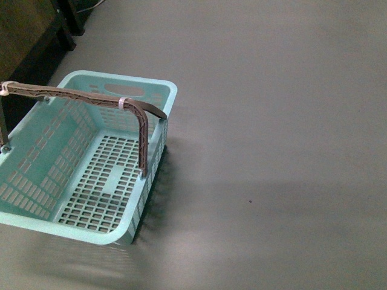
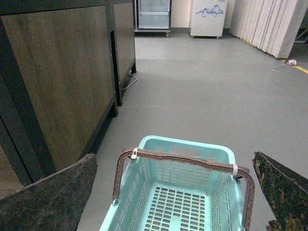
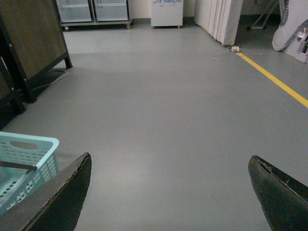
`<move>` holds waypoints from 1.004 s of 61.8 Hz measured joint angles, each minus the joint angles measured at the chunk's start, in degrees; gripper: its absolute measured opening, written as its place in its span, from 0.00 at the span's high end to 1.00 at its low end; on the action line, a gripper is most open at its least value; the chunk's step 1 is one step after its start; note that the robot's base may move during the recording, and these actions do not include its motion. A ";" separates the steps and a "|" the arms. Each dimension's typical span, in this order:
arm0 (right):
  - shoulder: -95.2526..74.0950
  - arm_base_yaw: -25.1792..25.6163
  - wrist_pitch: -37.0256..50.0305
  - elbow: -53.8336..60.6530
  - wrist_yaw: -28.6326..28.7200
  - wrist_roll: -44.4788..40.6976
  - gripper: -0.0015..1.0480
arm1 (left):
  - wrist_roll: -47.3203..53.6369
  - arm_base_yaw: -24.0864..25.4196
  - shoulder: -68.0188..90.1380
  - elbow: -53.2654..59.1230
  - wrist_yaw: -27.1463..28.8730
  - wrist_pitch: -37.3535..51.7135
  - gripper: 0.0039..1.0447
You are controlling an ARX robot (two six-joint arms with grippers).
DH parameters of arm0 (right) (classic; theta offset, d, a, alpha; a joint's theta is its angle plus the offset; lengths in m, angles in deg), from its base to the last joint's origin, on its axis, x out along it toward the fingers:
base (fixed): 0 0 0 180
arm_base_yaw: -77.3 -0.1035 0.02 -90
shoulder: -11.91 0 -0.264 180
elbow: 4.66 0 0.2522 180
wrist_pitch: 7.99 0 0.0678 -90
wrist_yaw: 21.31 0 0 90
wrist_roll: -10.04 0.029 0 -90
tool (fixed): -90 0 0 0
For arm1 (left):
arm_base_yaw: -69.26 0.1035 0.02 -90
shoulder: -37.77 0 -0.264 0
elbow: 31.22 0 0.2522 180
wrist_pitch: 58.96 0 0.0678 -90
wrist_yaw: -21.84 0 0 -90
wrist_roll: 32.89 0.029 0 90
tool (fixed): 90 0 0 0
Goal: Pick lemon and mango into basket
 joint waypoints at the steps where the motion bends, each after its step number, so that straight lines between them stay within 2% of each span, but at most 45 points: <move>1: -0.02 0.00 0.00 0.00 0.00 0.00 0.08 | 0.00 0.00 0.00 0.00 0.00 0.00 0.06; 24: -0.02 0.00 0.00 0.00 0.00 0.00 0.08 | -0.59 0.00 0.20 -0.11 -0.22 -0.35 0.06; 30: 0.00 0.00 0.00 0.00 0.02 0.00 0.08 | -13.51 0.35 9.27 -5.92 -3.04 -14.49 0.06; 34: -0.02 0.00 0.00 0.00 0.00 0.00 0.08 | -22.23 1.01 14.62 -7.08 -3.74 -15.39 0.06; 41: -0.02 0.00 0.00 0.00 0.00 0.00 0.08 | -33.31 3.65 22.93 -8.76 -6.36 -9.66 0.06; 48: 0.00 0.00 0.00 0.00 -0.02 0.00 0.08 | -43.85 7.39 39.89 -11.08 -7.74 3.50 0.06; 62: -0.02 0.00 0.00 0.00 0.00 0.00 0.08 | -55.82 5.03 70.23 -15.65 -4.57 23.74 0.06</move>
